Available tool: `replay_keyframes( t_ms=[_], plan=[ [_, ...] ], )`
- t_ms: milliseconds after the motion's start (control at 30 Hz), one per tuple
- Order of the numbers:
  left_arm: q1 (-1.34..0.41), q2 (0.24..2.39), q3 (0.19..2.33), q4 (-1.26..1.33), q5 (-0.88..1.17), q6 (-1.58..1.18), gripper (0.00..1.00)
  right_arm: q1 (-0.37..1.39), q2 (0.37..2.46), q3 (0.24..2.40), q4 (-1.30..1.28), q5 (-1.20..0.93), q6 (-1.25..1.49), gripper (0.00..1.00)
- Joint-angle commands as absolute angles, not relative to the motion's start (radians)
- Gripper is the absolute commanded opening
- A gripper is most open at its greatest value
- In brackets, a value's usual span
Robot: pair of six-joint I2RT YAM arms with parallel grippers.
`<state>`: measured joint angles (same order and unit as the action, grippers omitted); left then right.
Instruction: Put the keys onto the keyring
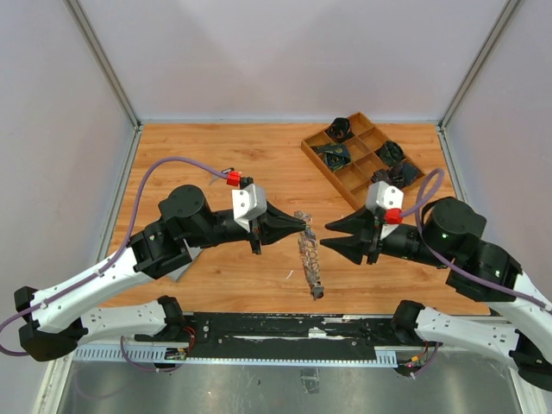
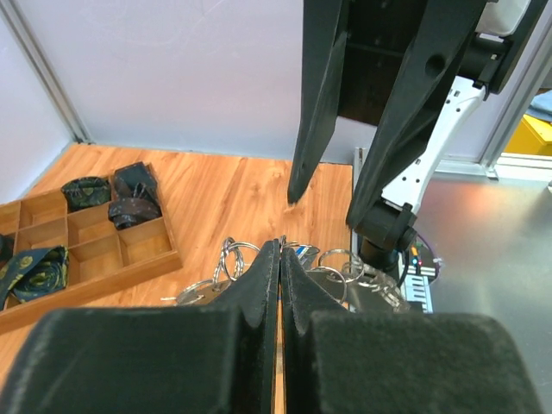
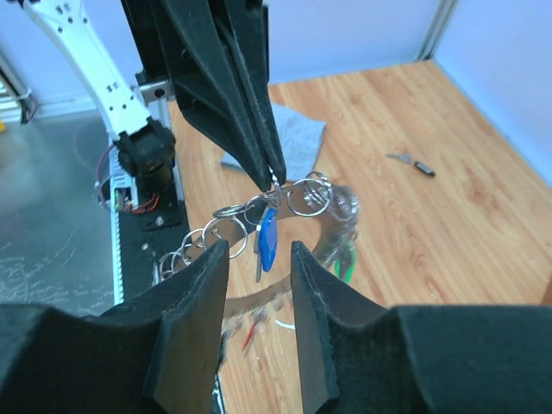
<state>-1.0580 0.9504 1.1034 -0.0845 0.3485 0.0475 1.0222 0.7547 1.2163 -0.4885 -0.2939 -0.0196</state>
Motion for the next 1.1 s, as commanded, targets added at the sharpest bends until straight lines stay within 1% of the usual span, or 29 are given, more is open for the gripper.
replay_keyframes(
  t_ms=[0,67,167,267,500,633,733,900,1067],
  plan=[
    [-1.066,0.925,1.122,-0.006,0.349,0.051,0.01,1.039,0.698,1.174,-0.399,-0.238,-0.023,0.37],
    [-1.067,0.925,1.124,-0.009,0.348,0.051,0.01,1.039,0.691,1.165,-0.401,-0.224,-0.027,0.37],
    [-1.067,0.927,1.127,-0.009,0.35,0.052,0.01,1.039,0.71,1.169,-0.452,-0.225,-0.059,0.3],
    [-1.068,0.927,1.13,-0.01,0.35,0.054,0.01,1.039,0.741,1.187,-0.522,-0.227,-0.091,0.28],
    [-1.067,0.931,1.13,-0.011,0.349,0.055,0.01,1.039,0.784,1.19,-0.521,-0.309,-0.101,0.37],
    [-1.066,0.932,1.13,-0.01,0.35,0.055,0.01,1.038,0.802,1.188,-0.505,-0.345,-0.093,0.39],
    [-1.067,0.933,1.131,-0.011,0.349,0.056,0.01,1.039,0.802,1.179,-0.482,-0.347,-0.086,0.39],
    [-1.067,0.931,1.131,-0.012,0.349,0.056,0.01,1.039,0.802,1.174,-0.471,-0.335,-0.083,0.27],
    [-1.067,0.93,1.13,-0.013,0.348,0.055,0.01,1.039,0.795,1.172,-0.477,-0.298,-0.078,0.11]
  ],
)
